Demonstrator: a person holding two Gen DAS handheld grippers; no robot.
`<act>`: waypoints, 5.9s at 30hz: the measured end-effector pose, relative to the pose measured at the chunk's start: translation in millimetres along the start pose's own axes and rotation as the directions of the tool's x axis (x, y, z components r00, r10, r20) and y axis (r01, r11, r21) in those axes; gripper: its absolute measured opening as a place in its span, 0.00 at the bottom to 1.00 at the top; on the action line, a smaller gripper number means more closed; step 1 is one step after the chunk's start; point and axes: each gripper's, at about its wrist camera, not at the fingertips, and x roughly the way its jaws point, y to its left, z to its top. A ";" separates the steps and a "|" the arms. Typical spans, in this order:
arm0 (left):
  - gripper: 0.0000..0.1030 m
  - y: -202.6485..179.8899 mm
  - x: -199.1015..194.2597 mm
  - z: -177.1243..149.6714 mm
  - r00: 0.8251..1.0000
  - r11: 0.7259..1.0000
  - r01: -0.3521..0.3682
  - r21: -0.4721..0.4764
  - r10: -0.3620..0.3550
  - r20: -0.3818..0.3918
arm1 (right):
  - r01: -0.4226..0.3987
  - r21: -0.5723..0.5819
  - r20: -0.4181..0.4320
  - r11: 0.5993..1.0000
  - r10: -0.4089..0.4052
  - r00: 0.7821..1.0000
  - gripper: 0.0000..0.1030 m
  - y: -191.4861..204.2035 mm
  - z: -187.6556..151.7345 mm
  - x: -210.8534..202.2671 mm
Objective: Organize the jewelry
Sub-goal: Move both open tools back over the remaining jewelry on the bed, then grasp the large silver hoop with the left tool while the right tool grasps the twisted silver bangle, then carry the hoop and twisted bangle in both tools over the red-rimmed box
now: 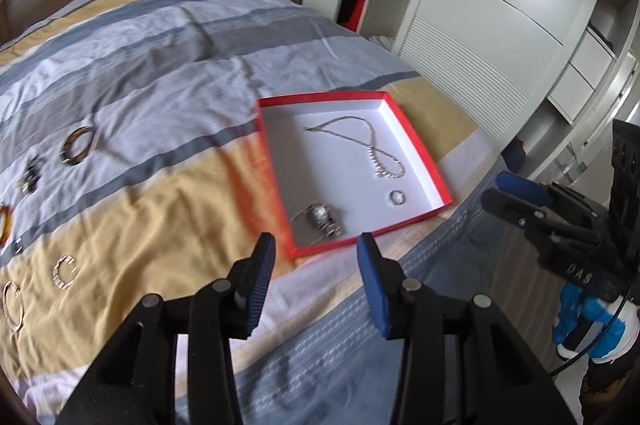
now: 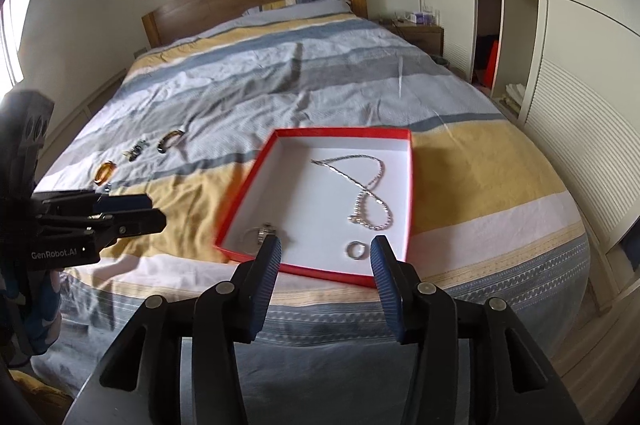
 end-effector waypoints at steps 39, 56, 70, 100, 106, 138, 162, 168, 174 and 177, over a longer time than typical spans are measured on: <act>0.50 213.5 -212.2 -211.6 0.918 0.824 -0.235 -0.515 0.363 0.162 | -0.132 -0.300 0.059 0.945 0.156 0.986 0.51 187.4 4.2 -72.5; 0.52 271.0 -164.1 -217.4 0.922 0.791 -0.302 -0.533 0.384 0.047 | -0.227 -0.356 -0.116 0.907 0.197 0.973 0.59 237.2 11.6 24.4; 0.53 336.6 -86.4 -150.5 0.930 0.804 -0.323 -0.499 0.367 -0.011 | -0.376 -0.376 -0.293 0.847 0.277 0.915 0.62 303.1 20.2 150.5; 0.18 363.4 -5.5 -121.0 0.928 0.833 -0.353 -0.427 0.369 -0.047 | -0.473 -0.389 -0.400 0.790 0.318 0.860 0.39 370.6 2.8 266.7; 0.04 361.1 -12.0 -122.7 0.940 0.837 -0.318 -0.444 0.340 -0.033 | -0.475 -0.380 -0.398 0.793 0.324 0.858 0.38 367.5 1.8 257.7; 0.03 255.5 -73.5 -72.2 0.950 0.877 0.192 -0.441 -0.054 0.308 | -0.281 -0.351 -0.198 0.893 0.223 0.955 0.38 262.0 21.4 127.7; 0.03 45.8 51.5 71.0 0.923 0.920 0.372 -0.120 -0.353 0.154 | 0.032 -0.116 -0.118 0.993 -0.046 0.992 0.38 21.9 39.2 110.8; 0.03 26.1 113.6 78.8 0.941 0.933 0.339 -0.121 -0.334 0.062 | 0.032 -0.082 -0.154 0.996 -0.045 0.987 0.38 -9.8 34.4 140.9; 0.03 18.5 151.0 68.0 0.943 0.934 0.329 -0.138 -0.332 0.005 | 0.022 -0.090 -0.180 0.996 -0.038 0.983 0.38 -25.8 26.8 161.6; 0.03 16.1 154.5 70.6 0.948 0.939 0.316 -0.134 -0.317 0.016 | 0.015 -0.089 -0.192 0.996 -0.032 0.981 0.38 -33.1 22.8 170.0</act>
